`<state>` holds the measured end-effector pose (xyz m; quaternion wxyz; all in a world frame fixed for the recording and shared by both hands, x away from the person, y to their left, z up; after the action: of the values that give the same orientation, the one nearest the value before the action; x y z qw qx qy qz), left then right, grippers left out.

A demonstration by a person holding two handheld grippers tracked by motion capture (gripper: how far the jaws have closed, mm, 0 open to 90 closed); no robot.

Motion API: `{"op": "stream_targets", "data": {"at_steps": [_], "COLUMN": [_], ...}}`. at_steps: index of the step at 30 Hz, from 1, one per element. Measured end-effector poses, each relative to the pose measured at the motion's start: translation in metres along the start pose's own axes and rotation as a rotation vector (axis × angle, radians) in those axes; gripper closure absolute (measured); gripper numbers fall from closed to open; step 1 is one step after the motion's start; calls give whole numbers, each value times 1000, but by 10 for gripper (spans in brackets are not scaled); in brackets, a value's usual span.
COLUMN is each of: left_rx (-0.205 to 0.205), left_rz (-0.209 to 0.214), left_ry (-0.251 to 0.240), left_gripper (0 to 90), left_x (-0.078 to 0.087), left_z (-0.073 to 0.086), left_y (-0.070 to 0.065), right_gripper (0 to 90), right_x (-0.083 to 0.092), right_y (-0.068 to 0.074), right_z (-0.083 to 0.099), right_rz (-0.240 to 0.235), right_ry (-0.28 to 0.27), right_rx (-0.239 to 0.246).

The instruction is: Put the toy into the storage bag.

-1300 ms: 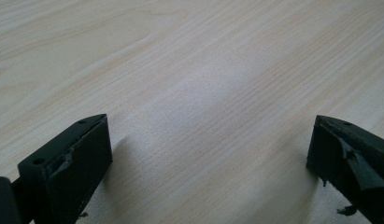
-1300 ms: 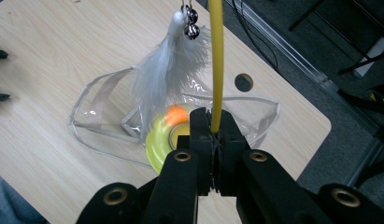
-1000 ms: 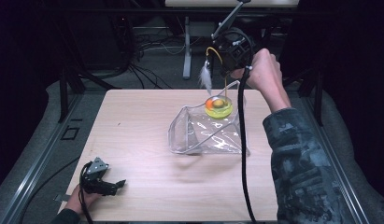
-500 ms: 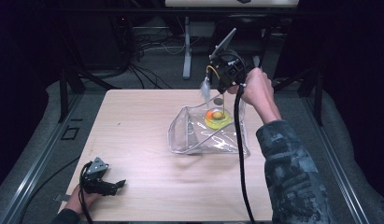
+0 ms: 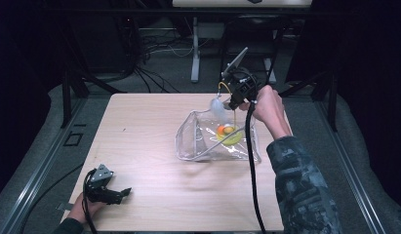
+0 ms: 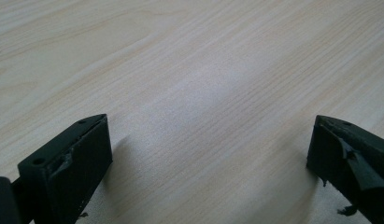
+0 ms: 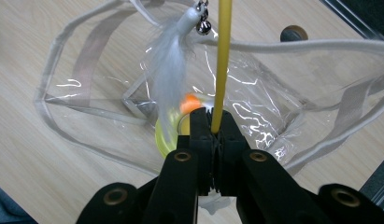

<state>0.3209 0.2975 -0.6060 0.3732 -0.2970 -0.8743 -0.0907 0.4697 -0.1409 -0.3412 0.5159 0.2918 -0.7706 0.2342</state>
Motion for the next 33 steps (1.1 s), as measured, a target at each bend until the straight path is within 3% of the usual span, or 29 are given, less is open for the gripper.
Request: {"op": "stream_targets", "data": {"at_steps": [16,24,33], "left_rx": [0,0,3], "left_rz": [0,0,-6], "left_ry": [0,0,-11], "left_gripper": [0,0,0], "left_x": [0,0,-1], "left_z": [0,0,0], "left_y": [0,0,0], "right_gripper": [879,878,874], "right_x": [-28,-39,-51], "right_y": [-6,-7,-6], "right_z": [23,34,36], "right_rz": [14,51,60], "right_ry": [48,95,133], "right_rx": [-20,-21,-25]}}
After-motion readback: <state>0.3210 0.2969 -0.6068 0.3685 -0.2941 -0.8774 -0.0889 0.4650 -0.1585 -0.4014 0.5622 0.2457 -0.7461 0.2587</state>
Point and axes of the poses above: each handheld gripper's, and its own axes: x roughly backward along the jaws, z roughly out of its underside, y roughly to its left, the point moved 2 cm from there along -x, roughly forward along the jaws, and after that the axes turned 5 degrees about x, right-handed, at the moved point
